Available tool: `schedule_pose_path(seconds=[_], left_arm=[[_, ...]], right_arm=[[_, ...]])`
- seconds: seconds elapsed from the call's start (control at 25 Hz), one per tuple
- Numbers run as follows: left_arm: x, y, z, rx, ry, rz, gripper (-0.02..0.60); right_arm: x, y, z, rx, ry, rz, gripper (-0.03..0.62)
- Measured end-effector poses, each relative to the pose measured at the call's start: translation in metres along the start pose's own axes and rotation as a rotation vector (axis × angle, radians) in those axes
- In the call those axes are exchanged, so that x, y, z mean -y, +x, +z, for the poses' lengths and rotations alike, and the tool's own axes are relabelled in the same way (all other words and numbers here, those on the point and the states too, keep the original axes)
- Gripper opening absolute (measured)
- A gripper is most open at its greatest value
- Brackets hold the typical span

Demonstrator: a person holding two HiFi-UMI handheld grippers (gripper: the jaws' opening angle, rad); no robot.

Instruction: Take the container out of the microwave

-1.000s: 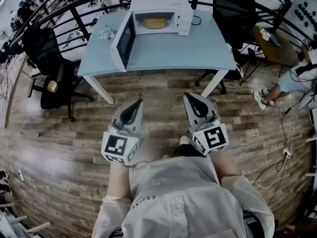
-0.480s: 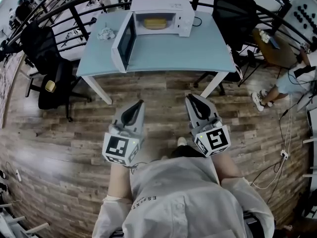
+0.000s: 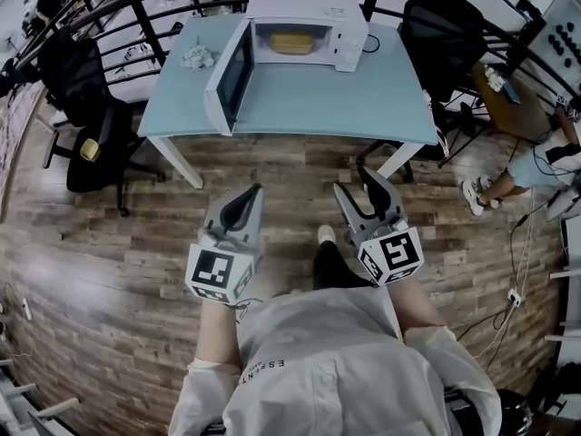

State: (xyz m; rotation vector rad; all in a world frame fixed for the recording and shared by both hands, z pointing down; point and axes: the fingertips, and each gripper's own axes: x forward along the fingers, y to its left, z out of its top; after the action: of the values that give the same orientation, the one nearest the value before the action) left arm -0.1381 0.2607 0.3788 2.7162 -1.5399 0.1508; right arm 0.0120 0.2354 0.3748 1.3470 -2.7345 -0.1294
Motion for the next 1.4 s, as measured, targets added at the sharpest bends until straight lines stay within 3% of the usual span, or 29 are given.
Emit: schedule_pose_path(seconds=[0.36, 0.72, 1.0, 1.4], left_arm=[[-0.033, 0.081, -0.001, -0.029, 0.008, 0.082, -0.006], [-0.049, 0.216, 0.016, -0.062, 0.011, 0.111, -0.006], [-0.069, 0.291, 0.014, -0.1, 0.011, 0.162, -0.006], [-0.105, 0.339, 0.004, -0.116, -0.02, 0.218, -0.006]], right_arm=[[0.051, 0.071, -0.025, -0.015, 0.019, 0.151, 0.199], [0.164, 0.15, -0.034, -0.038, 0.05, 0.234, 0.199], [0.238, 0.207, -0.053, -0.06, 0.065, 0.264, 0.199], [0.267, 0.277, -0.072, -0.122, 0.026, 0.345, 0.199]])
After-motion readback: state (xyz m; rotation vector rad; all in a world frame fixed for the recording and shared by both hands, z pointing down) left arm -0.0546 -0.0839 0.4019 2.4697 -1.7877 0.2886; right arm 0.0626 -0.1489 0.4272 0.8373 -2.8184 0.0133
